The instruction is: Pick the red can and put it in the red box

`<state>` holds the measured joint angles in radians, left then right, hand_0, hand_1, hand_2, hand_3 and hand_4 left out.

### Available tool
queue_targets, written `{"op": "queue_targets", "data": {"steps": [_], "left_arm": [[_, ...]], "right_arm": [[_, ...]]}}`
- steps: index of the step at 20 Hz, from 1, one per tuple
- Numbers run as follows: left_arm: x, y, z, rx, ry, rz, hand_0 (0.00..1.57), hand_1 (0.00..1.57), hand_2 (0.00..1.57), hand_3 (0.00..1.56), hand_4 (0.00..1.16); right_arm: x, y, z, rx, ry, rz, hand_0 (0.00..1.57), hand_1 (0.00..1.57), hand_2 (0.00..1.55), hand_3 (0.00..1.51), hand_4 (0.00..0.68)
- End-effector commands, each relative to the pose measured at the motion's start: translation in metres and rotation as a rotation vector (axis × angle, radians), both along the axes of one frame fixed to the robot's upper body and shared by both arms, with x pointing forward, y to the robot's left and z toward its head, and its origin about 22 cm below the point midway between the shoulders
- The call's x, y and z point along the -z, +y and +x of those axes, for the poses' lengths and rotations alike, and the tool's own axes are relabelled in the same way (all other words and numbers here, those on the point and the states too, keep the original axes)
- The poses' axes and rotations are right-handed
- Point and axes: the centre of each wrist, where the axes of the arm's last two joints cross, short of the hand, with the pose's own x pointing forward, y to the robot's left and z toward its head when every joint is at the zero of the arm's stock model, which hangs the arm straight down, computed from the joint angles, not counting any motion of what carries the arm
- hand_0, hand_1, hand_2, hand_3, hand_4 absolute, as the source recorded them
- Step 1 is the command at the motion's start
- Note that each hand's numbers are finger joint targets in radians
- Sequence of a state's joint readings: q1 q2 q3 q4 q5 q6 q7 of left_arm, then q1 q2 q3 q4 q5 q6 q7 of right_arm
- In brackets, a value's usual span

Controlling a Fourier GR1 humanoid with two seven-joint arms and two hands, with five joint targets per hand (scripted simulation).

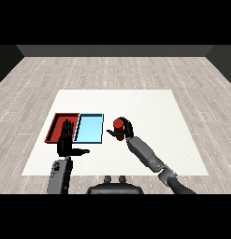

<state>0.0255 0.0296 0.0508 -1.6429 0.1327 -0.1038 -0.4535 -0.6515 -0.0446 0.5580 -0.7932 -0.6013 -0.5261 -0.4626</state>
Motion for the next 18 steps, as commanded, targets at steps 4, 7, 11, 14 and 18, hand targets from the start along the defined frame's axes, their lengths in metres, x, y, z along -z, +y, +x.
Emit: {"op": "queue_targets", "data": {"steps": [4, 7, 11, 14, 18], "left_arm": [[-0.015, -0.002, -0.015, 0.01, 0.007, 0.045, 0.0, 0.0, 0.0, 0.0, 0.0], [-0.008, -0.028, -0.01, 0.056, -0.023, 0.052, 0.0, 0.0, 0.0, 0.0, 0.0], [-0.029, -0.044, 0.006, 0.138, 0.035, 0.051, 0.0, 0.0, 0.0, 0.0, 0.0], [-0.035, -0.051, 0.006, 0.139, 0.039, 0.051, 0.0, 0.0, 0.0, 0.0, 0.0], [-0.039, -0.071, -0.004, 0.164, 0.07, 0.077, 0.0, 0.0, 0.0, 0.0, 0.0]], "right_arm": [[-0.04, -0.015, 0.003, 0.01, -0.106, 0.023, 1.52, 1.52, 1.46, 1.38, 0.608], [-0.04, -0.023, -0.015, 0.016, -0.172, 0.044, 1.54, 1.54, 1.47, 1.4, 0.623], [-0.08, -0.055, -0.047, -0.015, -0.282, 0.076, 1.48, 1.48, 1.43, 1.39, 0.636], [-0.082, -0.041, -0.04, -0.011, -0.313, 0.092, 1.44, 1.44, 1.4, 1.38, 0.628], [-0.092, -0.033, -0.039, -0.006, -0.316, 0.083, 1.44, 1.44, 1.41, 1.38, 0.622]]}}
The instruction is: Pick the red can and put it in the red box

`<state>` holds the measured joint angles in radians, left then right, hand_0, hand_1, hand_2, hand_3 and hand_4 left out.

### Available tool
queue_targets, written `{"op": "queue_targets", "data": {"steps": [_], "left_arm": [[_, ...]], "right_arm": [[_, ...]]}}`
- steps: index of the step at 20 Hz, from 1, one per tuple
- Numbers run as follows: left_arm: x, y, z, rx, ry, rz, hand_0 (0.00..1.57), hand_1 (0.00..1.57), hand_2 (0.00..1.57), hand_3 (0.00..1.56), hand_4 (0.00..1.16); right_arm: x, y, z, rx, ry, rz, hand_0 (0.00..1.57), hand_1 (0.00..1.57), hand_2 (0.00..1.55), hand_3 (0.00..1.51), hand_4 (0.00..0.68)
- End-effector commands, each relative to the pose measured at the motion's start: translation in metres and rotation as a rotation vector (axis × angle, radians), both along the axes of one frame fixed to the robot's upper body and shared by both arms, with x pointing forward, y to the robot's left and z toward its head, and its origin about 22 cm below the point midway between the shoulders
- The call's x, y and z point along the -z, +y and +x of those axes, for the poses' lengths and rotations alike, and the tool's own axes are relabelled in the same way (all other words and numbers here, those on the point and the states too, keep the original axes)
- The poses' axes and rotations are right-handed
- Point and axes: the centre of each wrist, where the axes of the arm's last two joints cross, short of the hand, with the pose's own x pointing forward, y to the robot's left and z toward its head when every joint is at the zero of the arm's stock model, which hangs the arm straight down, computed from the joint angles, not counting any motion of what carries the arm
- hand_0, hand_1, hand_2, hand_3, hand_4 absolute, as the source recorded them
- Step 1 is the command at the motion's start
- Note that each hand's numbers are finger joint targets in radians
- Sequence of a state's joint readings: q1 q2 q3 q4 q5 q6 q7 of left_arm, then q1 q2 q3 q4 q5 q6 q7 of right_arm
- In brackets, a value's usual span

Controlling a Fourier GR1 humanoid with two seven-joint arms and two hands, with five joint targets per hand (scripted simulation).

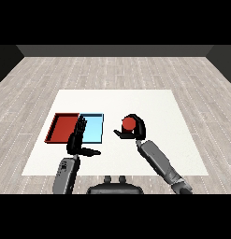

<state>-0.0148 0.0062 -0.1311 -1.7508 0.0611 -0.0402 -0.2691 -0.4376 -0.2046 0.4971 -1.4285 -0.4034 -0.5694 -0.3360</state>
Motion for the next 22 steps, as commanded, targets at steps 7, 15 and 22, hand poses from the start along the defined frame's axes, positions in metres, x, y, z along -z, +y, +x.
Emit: {"op": "queue_targets", "data": {"steps": [7, 15, 22], "left_arm": [[-0.009, -0.059, 0.035, 0.041, 0.071, 0.082, 0.0, 0.0, 0.0, 0.0, 0.0], [0.018, -0.063, 0.015, 0.066, 0.147, 0.083, 0.0, 0.0, 0.0, 0.0, 0.0], [0.044, -0.089, 0.035, 0.071, 0.174, 0.088, 0.0, 0.0, 0.0, 0.0, 0.0]], "right_arm": [[0.001, 0.015, -0.011, -0.001, -0.057, 0.006, 1.42, 1.42, 1.41, 1.39, 0.627], [-0.025, 0.021, -0.017, -0.053, -0.123, 0.021, 1.44, 1.44, 1.43, 1.4, 0.616], [-0.016, 0.026, -0.012, -0.043, -0.141, 0.022, 1.46, 1.46, 1.44, 1.39, 0.659]]}}
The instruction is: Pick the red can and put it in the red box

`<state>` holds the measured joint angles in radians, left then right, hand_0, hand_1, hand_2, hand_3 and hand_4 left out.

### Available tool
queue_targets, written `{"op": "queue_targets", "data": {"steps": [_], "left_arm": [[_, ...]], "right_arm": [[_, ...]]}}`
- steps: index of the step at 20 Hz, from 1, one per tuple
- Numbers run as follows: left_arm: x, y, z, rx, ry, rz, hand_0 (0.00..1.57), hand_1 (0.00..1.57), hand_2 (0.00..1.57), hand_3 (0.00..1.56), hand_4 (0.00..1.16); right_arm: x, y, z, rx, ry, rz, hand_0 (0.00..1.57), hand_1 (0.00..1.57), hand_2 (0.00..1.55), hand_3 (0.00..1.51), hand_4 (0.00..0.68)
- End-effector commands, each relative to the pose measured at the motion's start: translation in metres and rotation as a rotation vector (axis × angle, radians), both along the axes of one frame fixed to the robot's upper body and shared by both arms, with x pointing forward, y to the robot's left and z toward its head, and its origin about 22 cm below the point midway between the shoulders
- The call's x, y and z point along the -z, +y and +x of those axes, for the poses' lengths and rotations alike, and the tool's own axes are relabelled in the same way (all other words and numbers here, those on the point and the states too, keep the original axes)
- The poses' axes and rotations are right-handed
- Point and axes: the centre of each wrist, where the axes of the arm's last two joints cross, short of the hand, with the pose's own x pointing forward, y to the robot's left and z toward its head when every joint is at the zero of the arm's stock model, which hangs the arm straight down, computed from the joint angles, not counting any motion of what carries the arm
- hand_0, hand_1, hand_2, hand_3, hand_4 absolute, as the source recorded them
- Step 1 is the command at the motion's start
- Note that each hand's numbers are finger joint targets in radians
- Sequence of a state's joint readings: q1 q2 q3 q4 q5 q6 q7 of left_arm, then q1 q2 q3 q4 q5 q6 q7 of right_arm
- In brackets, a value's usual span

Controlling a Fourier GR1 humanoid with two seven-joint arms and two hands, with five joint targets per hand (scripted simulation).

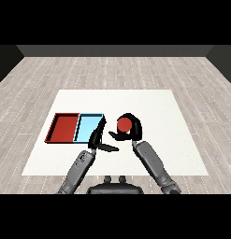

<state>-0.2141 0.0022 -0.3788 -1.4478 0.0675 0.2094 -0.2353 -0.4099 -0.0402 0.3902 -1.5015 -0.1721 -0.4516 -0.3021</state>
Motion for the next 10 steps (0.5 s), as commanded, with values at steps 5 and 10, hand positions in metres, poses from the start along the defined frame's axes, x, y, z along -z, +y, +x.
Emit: {"op": "queue_targets", "data": {"steps": [5, 10], "left_arm": [[-0.003, -0.022, 0.01, 0.026, 0.058, -0.012, 0.0, 0.0, 0.0, 0.0, 0.0], [0.006, -0.001, 0.014, 0.031, 0.082, -0.027, 0.0, 0.0, 0.0, 0.0, 0.0]], "right_arm": [[-0.007, 0.008, -0.001, -0.024, -0.023, 0.029, 1.46, 1.46, 1.43, 1.39, 0.652], [-0.008, 0.023, 0.011, -0.06, -0.01, 0.001, 1.47, 1.47, 1.44, 1.39, 0.662]]}}
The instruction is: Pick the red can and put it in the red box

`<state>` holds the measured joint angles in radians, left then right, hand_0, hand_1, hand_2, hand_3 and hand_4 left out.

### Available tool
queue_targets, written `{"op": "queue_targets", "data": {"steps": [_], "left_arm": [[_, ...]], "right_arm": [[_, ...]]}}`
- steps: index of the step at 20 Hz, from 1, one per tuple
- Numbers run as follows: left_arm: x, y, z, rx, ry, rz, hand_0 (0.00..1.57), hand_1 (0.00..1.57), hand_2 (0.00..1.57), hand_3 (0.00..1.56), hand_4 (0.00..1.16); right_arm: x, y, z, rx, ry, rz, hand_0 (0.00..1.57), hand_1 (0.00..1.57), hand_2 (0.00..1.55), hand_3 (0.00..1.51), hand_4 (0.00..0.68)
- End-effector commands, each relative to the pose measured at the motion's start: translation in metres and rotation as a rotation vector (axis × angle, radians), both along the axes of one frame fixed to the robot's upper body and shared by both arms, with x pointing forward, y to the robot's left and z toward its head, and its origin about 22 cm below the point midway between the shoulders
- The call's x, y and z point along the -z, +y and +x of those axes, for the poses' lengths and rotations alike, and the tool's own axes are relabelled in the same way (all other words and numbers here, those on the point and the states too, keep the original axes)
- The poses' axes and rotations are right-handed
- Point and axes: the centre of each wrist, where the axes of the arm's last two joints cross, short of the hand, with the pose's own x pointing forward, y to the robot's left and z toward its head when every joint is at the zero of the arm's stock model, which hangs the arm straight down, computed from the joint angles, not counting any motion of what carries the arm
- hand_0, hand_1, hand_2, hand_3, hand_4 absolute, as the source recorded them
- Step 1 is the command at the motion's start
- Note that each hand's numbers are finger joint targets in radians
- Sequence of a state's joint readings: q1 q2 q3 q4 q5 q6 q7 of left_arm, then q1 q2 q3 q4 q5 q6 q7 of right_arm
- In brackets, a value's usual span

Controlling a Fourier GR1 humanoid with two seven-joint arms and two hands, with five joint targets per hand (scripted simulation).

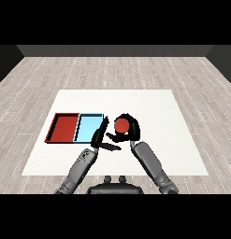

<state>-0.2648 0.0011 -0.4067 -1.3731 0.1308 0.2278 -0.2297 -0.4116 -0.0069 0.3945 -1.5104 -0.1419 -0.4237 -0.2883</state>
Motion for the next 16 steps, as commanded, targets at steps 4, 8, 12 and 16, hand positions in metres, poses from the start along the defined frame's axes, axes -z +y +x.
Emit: {"op": "queue_targets", "data": {"steps": [4, 8, 12, 16], "left_arm": [[0.015, -0.014, -0.005, 0.021, 0.017, -0.034, 0.0, 0.0, 0.0, 0.0, 0.0], [0.009, -0.016, -0.01, 0.049, 0.006, -0.042, 0.0, 0.0, 0.0, 0.0, 0.0], [0.001, -0.037, 0.0, 0.043, 0.012, -0.037, 0.0, 0.0, 0.0, 0.0, 0.0], [0.009, -0.034, 0.004, 0.059, 0.016, -0.051, 0.0, 0.0, 0.0, 0.0, 0.0]], "right_arm": [[-0.006, 0.01, -0.013, -0.021, -0.016, 0.022, 1.45, 1.45, 1.44, 1.39, 0.666], [0.0, 0.017, -0.027, -0.056, -0.009, 0.066, 1.47, 1.47, 1.43, 1.4, 0.644], [0.004, 0.025, -0.025, -0.06, 0.004, 0.081, 1.51, 1.51, 1.46, 1.42, 0.66], [0.022, 0.007, -0.016, -0.074, -0.004, 0.086, 1.51, 1.51, 1.46, 1.42, 0.656]]}}
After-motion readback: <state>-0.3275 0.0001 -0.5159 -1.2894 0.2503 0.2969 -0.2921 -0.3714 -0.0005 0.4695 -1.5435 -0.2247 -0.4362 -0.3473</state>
